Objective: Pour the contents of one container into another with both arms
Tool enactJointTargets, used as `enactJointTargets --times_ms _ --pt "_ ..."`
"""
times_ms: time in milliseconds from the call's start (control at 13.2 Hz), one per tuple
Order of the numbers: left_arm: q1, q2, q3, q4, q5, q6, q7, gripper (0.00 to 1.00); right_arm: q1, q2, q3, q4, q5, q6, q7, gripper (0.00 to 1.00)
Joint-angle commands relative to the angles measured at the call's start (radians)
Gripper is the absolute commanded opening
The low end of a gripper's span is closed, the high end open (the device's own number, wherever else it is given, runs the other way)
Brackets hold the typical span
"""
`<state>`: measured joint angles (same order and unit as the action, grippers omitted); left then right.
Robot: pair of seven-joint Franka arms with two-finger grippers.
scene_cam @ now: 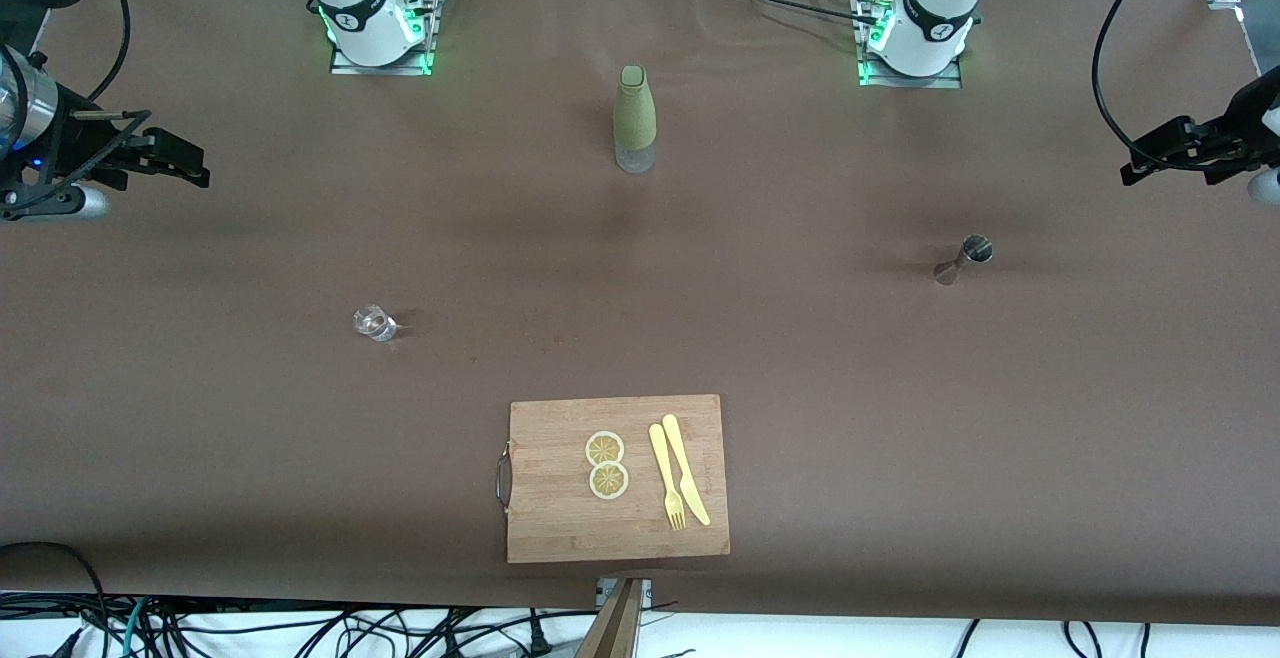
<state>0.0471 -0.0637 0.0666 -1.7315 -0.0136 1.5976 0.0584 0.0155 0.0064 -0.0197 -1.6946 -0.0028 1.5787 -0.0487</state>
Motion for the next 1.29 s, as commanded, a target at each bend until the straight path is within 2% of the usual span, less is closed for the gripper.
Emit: enactJointTargets --times_ms 0,530,757,909,984,1211 --pt "-0.009 -0.002 0.01 0.015 0.01 -0.005 0.008 1.0 0.009 -0.008 0.003 0.003 -0.016 0.006 0.027 1.0" --pt "-0.007 -0.001 0.016 0.013 0.012 -0.005 -0.002 1.0 0.017 0.0 0.011 0.015 -0.032 -0.031 0.013 1.0" --pt "0.003 0.004 0.016 0.004 0.021 -0.005 -0.005 1.0 0.014 0.001 0.006 0.041 0.036 -0.182 0.026 1.0" --pt "0.004 0.002 0.018 0.009 0.021 -0.007 -0.003 1.0 0.003 0.003 0.0 0.05 0.055 -0.177 0.003 1.0" --pt "0.004 0.002 0.019 0.007 0.021 -0.007 -0.003 1.0 -0.009 0.013 -0.018 0.05 0.061 -0.181 -0.069 1.0" --pt "0.007 0.002 0.022 0.004 0.021 -0.007 0.001 1.0 -0.026 0.067 -0.135 0.049 0.208 -0.177 -0.472 1.0"
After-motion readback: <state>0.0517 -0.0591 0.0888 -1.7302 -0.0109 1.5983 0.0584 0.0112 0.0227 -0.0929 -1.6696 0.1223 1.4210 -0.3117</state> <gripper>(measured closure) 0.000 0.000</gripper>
